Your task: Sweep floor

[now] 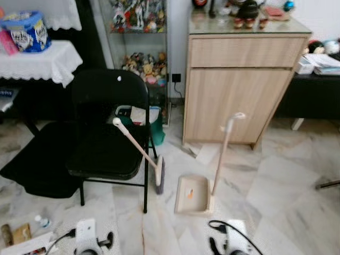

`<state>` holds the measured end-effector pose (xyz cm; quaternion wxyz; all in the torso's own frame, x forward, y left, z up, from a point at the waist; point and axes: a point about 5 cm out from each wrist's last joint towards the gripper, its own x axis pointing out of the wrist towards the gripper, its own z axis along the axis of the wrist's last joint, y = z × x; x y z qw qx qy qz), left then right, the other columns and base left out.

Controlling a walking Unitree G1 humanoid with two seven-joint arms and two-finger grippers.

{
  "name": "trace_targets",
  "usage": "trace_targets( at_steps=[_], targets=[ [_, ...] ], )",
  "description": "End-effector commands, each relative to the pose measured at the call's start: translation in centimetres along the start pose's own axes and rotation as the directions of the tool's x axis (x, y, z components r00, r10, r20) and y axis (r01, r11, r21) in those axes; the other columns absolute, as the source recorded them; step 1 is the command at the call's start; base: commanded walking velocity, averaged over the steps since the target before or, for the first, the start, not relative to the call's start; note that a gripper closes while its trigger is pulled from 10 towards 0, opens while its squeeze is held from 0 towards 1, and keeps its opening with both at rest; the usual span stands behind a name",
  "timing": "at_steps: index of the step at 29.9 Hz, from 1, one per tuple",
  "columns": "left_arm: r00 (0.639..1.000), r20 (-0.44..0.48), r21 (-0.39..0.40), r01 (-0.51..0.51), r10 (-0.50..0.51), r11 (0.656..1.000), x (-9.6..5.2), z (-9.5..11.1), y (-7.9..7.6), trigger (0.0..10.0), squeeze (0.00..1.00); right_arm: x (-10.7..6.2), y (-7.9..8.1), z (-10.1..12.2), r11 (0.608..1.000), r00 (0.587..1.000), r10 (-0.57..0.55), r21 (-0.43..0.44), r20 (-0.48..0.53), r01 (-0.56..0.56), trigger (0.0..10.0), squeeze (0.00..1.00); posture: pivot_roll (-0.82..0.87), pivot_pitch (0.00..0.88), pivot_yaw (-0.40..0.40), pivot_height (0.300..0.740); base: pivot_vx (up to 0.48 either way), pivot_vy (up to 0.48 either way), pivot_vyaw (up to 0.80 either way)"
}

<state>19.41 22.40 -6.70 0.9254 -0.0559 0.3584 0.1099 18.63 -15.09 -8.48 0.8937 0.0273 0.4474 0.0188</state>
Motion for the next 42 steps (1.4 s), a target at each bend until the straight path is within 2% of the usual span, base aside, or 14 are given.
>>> trace_targets(
  at_steps=[1, 13, 17, 23, 24, 25, 29, 33, 36, 41, 42],
  targets=[
    [1.000, 0.005, -0.006, 0.014, -0.014, 1.000, 0.1, 0.2, -0.5, 10.0, 0.00, -0.2, -1.1, -0.3, 1.000, 1.000, -0.027, -0.012, -0.002, 0.027, 10.0, 0.00, -0.09, 0.000, 0.032, 0.740, 0.345, 0.000, 0.00],
    [1.000, 0.007, 0.002, 0.015, -0.015, 1.000, 0.2, 0.3, -0.5, 10.0, 0.00, -0.1, -1.1, 0.4, 1.000, 0.999, -0.025, -0.015, 0.021, 0.025, 10.0, 0.00, -0.09, 0.000, 0.032, 0.740, 0.278, 0.000, 0.00],
    [0.999, 0.028, -0.004, 0.019, -0.019, 1.000, 0.3, 0.8, -0.7, 10.0, 0.00, -0.3, -3.0, 0.8, 0.999, 0.999, -0.042, -0.012, 0.029, 0.043, 10.0, 0.00, -0.09, 0.000, 0.034, 0.740, 0.000, 0.000, 0.00],
    [0.999, 0.046, -0.014, 0.022, -0.022, 1.000, 0.3, 1.1, -0.8, 10.0, 0.00, -1.1, -6.7, 1.1, 0.997, 0.996, -0.078, 0.006, 0.039, 0.078, 10.0, 0.00, -0.09, 0.000, 0.034, 0.740, 0.000, 0.000, 0.00],
    [0.999, 0.046, -0.014, 0.022, -0.022, 1.000, 0.3, 1.1, -0.8, 10.0, 0.00, -1.1, -6.7, 1.1, 0.997, 0.996, -0.078, 0.006, 0.039, 0.078, 10.0, 0.00, -0.09, 0.000, 0.034, 0.740, 0.000, 0.000, 0.00],
    [0.999, 0.045, -0.010, 0.023, -0.023, 1.000, 0.4, 1.2, -0.8, 10.0, 0.00, -1.3, -7.5, 1.1, 0.996, 0.995, -0.086, 0.014, 0.045, 0.086, 10.0, 0.00, -0.09, 0.000, 0.033, 0.740, 0.000, 0.000, 0.00],
    [0.999, 0.039, -0.015, 0.024, -0.023, 1.000, 0.4, 1.1, -0.8, 10.0, 0.00, -1.7, -8.7, 0.9, 0.995, 0.994, -0.100, 0.015, 0.039, 0.099, 10.0, 0.00, -0.09, 0.000, 0.033, 0.740, 0.000, 0.000, 0.00],
    [0.999, 0.034, -0.026, 0.023, -0.023, 0.999, 0.3, 1.0, -0.8, 10.0, 0.00, -1.8, -8.8, 0.6, 0.995, 0.994, -0.102, 0.014, 0.027, 0.101, 10.0, 0.00, -0.09, 0.000, 0.033, 0.740, 0.000, 0.000, 0.00],
    [0.999, 0.031, -0.031, 0.024, -0.023, 0.999, 0.3, 0.9, -0.8, 10.0, 0.00, -1.7, -8.1, 0.1, 0.995, 0.995, -0.098, 0.016, 0.013, 0.098, 10.0, 0.00, -0.09, 0.000, 0.032, 0.740, 0.000, 0.180, 0.00],
    [0.999, 0.030, -0.028, 0.025, -0.024, 0.999, 0.3, 0.8, -0.8, 10.0, 0.00, -1.0, -6.0, 0.1, 0.997, 0.997, -0.079, 0.007, 0.002, 0.079, 10.0, 0.00, -0.09, 0.000, 0.034, 0.740, 0.000, 0.405, -0.56],
    [0.999, 0.030, -0.027, 0.027, -0.026, 0.999, 0.3, 0.9, -0.8, 10.0, 0.00, -0.8, -5.0, 0.1, 0.998, 0.998, -0.067, 0.002, 0.006, 0.067, 10.0, 0.00, -0.09, 0.000, 0.034, 0.740, 0.000, 0.431, -0.59]
  ],
)
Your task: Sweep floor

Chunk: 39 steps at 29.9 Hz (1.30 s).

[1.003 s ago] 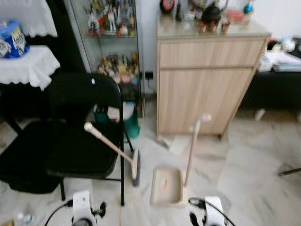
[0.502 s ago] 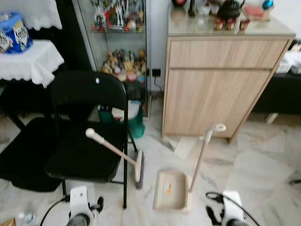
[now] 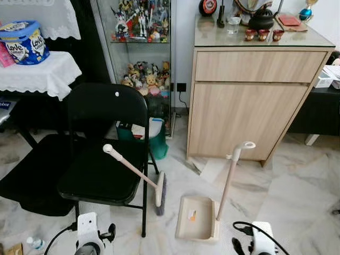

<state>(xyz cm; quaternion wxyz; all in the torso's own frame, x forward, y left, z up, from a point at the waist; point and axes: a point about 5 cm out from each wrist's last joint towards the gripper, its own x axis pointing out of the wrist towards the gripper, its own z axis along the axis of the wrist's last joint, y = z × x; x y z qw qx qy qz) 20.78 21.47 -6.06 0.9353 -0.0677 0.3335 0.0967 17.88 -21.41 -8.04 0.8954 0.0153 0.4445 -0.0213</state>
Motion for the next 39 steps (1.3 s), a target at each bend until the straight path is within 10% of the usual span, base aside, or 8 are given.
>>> trace_targets(
  at_steps=[1, 17, 39],
  targets=[
    [1.000, -0.019, -0.010, -0.011, 0.011, 1.000, -0.1, -0.2, 0.5, 10.0, 0.00, 0.4, 1.8, 0.3, 1.000, 1.000, 0.022, -0.014, 0.000, -0.022, 10.0, 0.00, -0.09, 0.000, 0.034, 0.740, 0.000, 0.435, 0.00],
    [1.000, 0.012, -0.002, 0.002, -0.002, 1.000, 0.1, 0.3, 0.2, 10.0, 0.00, 0.8, 7.4, 0.8, 0.998, 0.998, 0.067, -0.021, -0.001, -0.067, 10.0, 0.00, -0.08, 0.000, 0.034, 0.740, 0.000, 0.238, 0.00],
    [1.000, 0.013, 0.026, 0.014, -0.014, 1.000, 0.1, 0.3, -0.1, 10.0, 0.00, 0.7, 7.6, 0.1, 0.997, 0.998, 0.067, -0.028, -0.003, -0.067, 10.0, 0.00, -0.08, 0.000, 0.033, 0.740, 0.000, -0.120, 0.00]
  ],
)
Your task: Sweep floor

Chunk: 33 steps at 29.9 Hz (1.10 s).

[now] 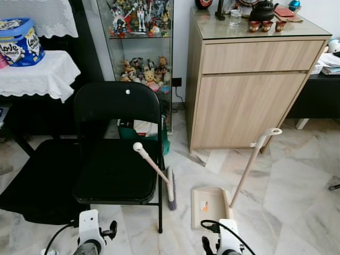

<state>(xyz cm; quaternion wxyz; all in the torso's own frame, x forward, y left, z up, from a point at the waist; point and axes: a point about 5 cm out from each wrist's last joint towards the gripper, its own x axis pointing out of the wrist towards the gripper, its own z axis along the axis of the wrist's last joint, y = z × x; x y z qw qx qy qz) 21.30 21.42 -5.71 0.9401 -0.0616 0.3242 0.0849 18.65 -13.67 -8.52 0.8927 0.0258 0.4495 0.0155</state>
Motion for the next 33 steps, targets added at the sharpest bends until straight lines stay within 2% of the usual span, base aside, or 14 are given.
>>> trace_targets(
  at_steps=[1, 6, 10, 16, 17, 19, 33],
  targets=[
    [1.000, -0.007, 0.007, -0.006, 0.006, 1.000, -0.1, -0.3, 0.0, 10.0, 0.00, 0.0, 0.2, 0.1, 1.000, 1.000, -0.003, -0.016, 0.011, 0.003, 10.0, 0.00, -0.08, 0.000, 0.032, 0.740, 0.000, -0.326, 0.00],
    [1.000, -0.005, 0.002, -0.007, 0.007, 1.000, -0.1, -0.3, 0.0, 10.0, 0.00, 0.1, 1.8, 0.1, 1.000, 1.000, 0.013, -0.021, 0.012, -0.013, 10.0, 0.00, -0.08, 0.000, 0.031, 0.740, 0.000, -0.125, 0.00],
    [1.000, -0.006, 0.002, -0.010, 0.010, 1.000, -0.1, -0.2, 0.1, 10.0, 0.00, 0.1, 1.2, 0.2, 1.000, 1.000, 0.005, -0.019, 0.013, -0.005, 10.0, 0.00, -0.08, 0.000, 0.030, 0.740, 0.000, 0.000, 0.00],
    [1.000, -0.008, 0.004, -0.013, 0.013, 1.000, -0.1, -0.3, 0.3, 10.0, 0.00, 0.1, 2.6, 0.4, 1.000, 1.000, 0.019, -0.023, 0.015, -0.019, 10.0, 0.00, -0.08, 0.000, 0.030, 0.740, 0.000, 0.000, 0.00],
    [1.000, -0.006, 0.001, -0.010, 0.010, 1.000, -0.1, -0.3, 0.3, 10.0, 0.00, 0.1, 1.6, 0.2, 1.000, 1.000, 0.010, -0.021, 0.013, -0.010, 10.0, 0.00, -0.08, 0.000, 0.029, 0.740, 0.000, 0.000, 0.00],
    [1.000, -0.005, 0.001, -0.009, 0.009, 1.000, -0.1, -0.3, 0.3, 10.0, 0.00, 0.0, 0.7, 0.0, 1.000, 1.000, 0.000, -0.020, 0.011, 0.000, 10.0, 0.00, -0.08, 0.000, 0.029, 0.740, 0.182, 0.000, 0.00],
    [1.000, -0.001, -0.002, -0.007, 0.007, 1.000, -0.1, -0.2, 0.2, 10.0, 0.00, 0.0, -0.2, 0.0, 1.000, 1.000, -0.011, -0.004, 0.009, 0.011, 10.0, 0.00, -0.08, 0.000, 0.027, 0.740, 0.304, 0.000, 0.00]
  ],
)
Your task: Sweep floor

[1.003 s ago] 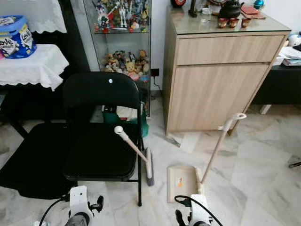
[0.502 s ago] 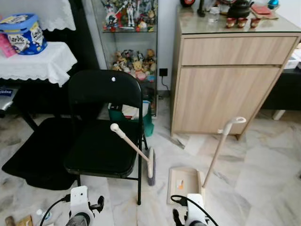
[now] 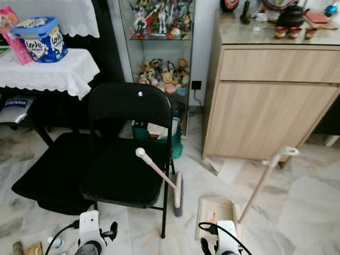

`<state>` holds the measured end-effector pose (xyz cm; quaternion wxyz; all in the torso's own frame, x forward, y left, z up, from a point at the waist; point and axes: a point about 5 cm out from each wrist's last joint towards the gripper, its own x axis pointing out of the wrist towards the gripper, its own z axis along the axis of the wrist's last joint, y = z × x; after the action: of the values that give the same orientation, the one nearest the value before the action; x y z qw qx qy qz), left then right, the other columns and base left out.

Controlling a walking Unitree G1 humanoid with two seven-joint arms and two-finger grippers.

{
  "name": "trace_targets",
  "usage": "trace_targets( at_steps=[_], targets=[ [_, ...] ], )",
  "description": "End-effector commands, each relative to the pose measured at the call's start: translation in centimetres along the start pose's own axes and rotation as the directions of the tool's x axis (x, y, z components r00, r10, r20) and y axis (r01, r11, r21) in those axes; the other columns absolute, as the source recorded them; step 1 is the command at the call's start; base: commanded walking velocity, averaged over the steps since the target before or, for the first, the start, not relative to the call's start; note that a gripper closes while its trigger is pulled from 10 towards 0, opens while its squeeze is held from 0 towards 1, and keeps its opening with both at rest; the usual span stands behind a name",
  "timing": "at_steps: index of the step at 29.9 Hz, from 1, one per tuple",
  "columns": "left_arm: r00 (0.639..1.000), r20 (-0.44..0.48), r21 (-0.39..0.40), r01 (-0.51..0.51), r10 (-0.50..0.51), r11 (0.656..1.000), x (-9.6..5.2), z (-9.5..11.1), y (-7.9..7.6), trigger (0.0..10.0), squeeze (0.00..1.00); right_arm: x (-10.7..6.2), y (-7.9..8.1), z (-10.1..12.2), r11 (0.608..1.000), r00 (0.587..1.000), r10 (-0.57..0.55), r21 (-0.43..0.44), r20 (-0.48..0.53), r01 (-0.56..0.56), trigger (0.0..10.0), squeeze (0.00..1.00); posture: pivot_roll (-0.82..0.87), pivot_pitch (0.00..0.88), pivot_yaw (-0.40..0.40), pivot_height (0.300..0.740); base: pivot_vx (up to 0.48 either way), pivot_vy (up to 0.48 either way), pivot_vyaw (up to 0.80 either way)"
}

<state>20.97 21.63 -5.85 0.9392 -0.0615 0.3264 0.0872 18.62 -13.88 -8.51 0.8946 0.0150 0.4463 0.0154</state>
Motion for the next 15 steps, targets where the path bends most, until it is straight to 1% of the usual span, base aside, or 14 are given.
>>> trace_targets(
  at_steps=[1, 6, 10, 15],
  targets=[
    [1.000, 0.004, -0.002, -0.003, 0.003, 1.000, 0.03, 0.06, -0.03, 10.0, 0.00, -0.02, -0.02, -0.05, 1.000, 1.000, -0.001, 0.017, 0.001, 0.001, 10.0, 0.00, -0.08, 0.000, 0.027, 0.740, 0.000, 0.000, 0.00],
    [1.000, 0.004, -0.005, -0.005, 0.005, 1.000, -0.02, -0.03, 0.01, 10.0, 0.00, 0.00, 0.06, 0.04, 1.000, 1.000, 0.002, 0.019, 0.003, -0.002, 10.0, 0.00, -0.08, 0.000, 0.026, 0.740, 0.000, 0.000, -0.65],
    [1.000, 0.003, -0.004, -0.006, 0.006, 1.000, -0.06, -0.10, 0.05, 10.0, 0.00, -0.02, -0.44, 0.05, 1.000, 1.000, -0.001, 0.012, 0.005, 0.001, 10.0, 0.00, -0.08, 0.000, 0.026, 0.740, 0.000, 0.000, 0.00],
    [1.000, 0.007, 0.006, -0.011, 0.011, 1.000, -0.18, -0.21, 0.32, 10.0, 0.00, -0.04, -0.54, -0.02, 1.000, 1.000, -0.003, 0.011, 0.003, 0.003, 10.0, 0.00, -0.09, 0.000, 0.030, 0.740, 0.000, 0.000, 0.00]
  ],
)
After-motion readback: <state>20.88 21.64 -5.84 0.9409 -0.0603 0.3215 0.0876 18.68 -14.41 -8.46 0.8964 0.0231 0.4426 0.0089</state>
